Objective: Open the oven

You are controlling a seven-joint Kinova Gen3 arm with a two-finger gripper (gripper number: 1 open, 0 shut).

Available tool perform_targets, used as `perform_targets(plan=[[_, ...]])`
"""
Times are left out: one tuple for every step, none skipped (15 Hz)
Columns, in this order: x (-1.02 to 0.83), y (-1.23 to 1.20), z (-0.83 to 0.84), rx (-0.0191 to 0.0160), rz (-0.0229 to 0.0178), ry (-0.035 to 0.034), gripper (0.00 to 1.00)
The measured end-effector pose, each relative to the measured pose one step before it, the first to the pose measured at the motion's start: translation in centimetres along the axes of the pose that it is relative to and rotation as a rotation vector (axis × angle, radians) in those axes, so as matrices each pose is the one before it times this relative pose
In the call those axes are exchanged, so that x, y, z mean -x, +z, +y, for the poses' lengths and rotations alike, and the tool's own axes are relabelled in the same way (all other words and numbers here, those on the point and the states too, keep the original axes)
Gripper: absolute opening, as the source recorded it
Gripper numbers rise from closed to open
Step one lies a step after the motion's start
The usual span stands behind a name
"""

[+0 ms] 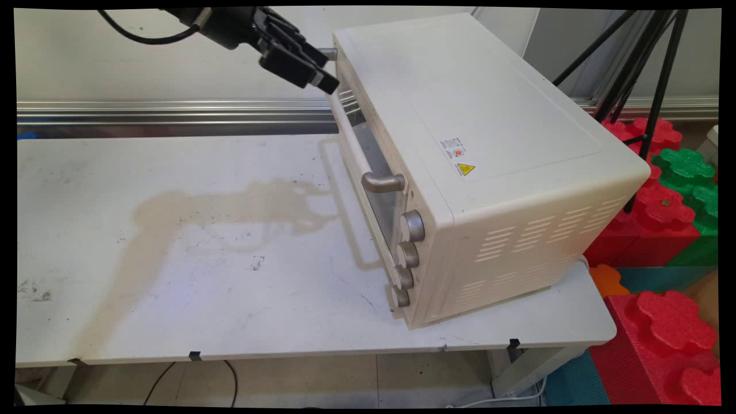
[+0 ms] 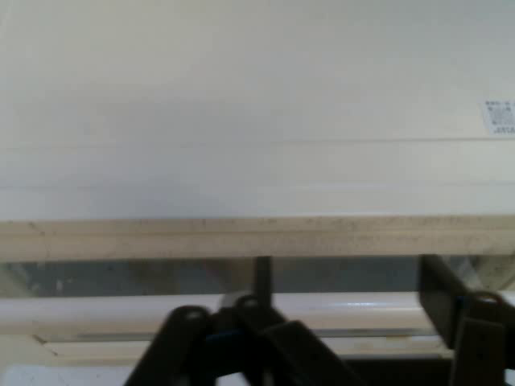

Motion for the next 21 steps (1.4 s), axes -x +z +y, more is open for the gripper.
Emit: perform_targets(plan=[[-0.143, 0.247, 0.002, -0.00162, -0.00055, -0.00052, 0.0], [-0.11, 0.204, 0.013, -0.00076, -0.00029, -0.00056, 0.0], [-0.065, 0.145, 0.001, -0.00177, -0.00107, 0.00002, 0.0], [-0.058, 0.209, 0.013, -0.002, -0.00251, -0.00029, 0.0], [-0.018, 0.159, 0.007, -0.00204, -0.00282, -0.0004, 0.0], [-0.013, 0.235, 0.009, -0.00302, -0.00444, -0.00071, 0.0], [0.021, 0.179, 0.004, -0.00216, -0.00405, -0.00107, 0.0], [0.037, 0.261, 0.006, -0.0033, -0.00604, -0.00124, 0.0], [0.069, 0.337, 0.004, -0.00372, -0.00754, -0.00163, 0.0], [0.078, 0.357, 0.01, -0.00277, -0.00712, -0.00127, 0.0], [0.073, 0.312, 0.008, -0.00214, -0.00542, -0.00073, 0.0], [0.087, 0.391, 0.009, -0.00292, -0.00536, -0.00012, 0.0], [0.096, 0.469, 0.009, -0.0032, -0.00542, -0.00025, 0.0], [0.058, 0.302, 0.006, -0.00167, -0.00322, -0.00079, 0.0], [0.045, 0.256, 0.002, -0.00156, -0.00278, -0.00082, 0.0], [0.049, 0.381, -0.002, -0.00212, -0.00302, -0.00202, 0.0], [0.022, 0.447, -0.013, -0.00263, -0.00228, -0.00229, 0.0], [0.004, 0.439, -0.014, -0.00236, -0.00134, -0.00194, 0.0], [-0.003, 0.364, -0.009, -0.00168, -0.00086, -0.00165, 0.0], [0.016, 0.408, 0.005, -0.00144, -0.00123, -0.00221, 0.0], [0.046, 0.371, 0.004, -0.00202, -0.00049, -0.00273, 0.0]])
